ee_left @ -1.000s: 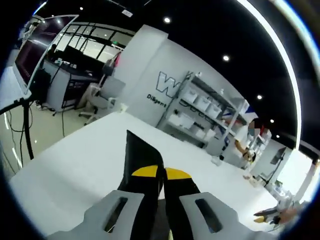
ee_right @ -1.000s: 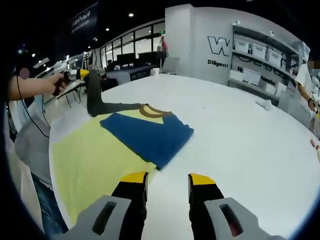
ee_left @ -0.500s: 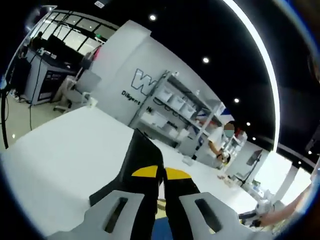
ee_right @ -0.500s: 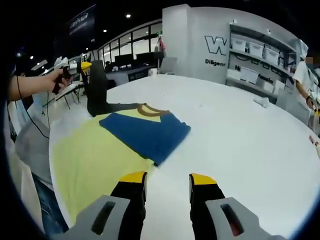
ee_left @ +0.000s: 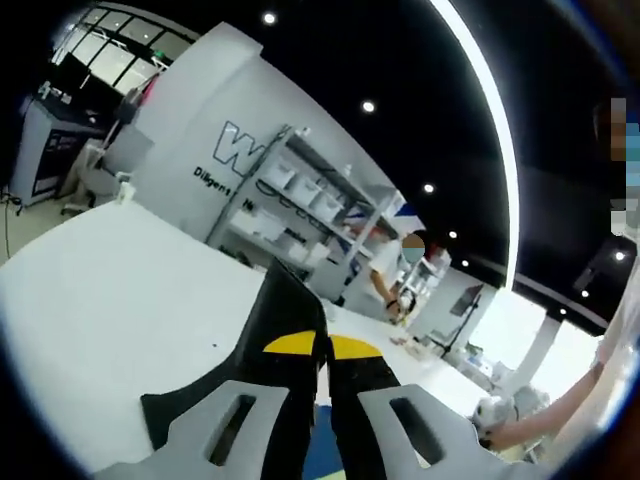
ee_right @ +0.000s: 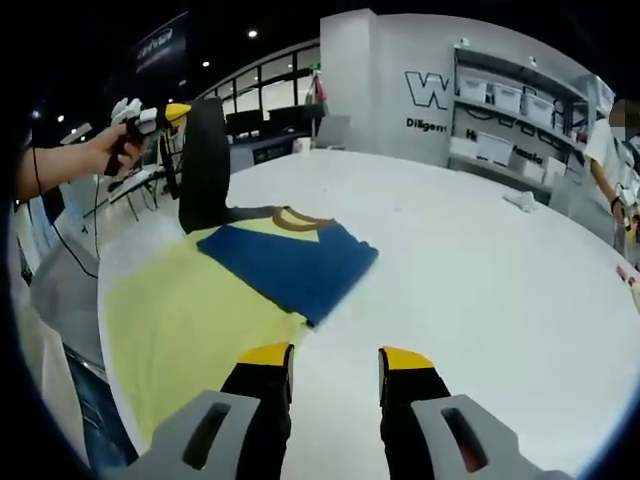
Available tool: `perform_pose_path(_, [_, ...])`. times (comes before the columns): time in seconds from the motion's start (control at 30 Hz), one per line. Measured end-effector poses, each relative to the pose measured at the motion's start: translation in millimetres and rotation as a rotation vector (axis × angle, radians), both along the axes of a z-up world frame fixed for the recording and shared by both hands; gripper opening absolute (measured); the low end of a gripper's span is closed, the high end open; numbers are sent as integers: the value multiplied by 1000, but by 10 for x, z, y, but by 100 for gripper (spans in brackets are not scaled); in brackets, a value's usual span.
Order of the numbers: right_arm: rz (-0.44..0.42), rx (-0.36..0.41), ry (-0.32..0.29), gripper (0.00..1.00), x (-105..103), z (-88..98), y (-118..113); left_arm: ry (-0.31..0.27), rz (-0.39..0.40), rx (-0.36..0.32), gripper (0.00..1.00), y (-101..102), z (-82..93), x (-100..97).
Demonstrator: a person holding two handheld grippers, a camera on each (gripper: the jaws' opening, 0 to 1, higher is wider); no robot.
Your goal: Fold the garment on the visible template until the final outline fits inside the template.
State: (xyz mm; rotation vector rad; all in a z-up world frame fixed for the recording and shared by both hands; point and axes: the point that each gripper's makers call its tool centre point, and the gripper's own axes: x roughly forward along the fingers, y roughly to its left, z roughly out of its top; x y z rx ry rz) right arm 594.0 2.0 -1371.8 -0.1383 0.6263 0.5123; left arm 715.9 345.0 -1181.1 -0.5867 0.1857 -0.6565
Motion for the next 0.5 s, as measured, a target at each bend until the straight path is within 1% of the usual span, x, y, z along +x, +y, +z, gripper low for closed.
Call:
perform_pose_path(0.2, [-10, 0, 2, 28, -35, -6, -36, -2, -80, -1, 2, -312, -25, -53])
perform_pose_path(0.3, [-14, 0, 2, 28, -44, -7, -60, 8, -120, 4, 1, -447, -86, -95])
perform_pose_path(0.5, [-17, 0, 6, 28, -62, -24, -75, 36, -186, 24, 1, -714, -271, -192])
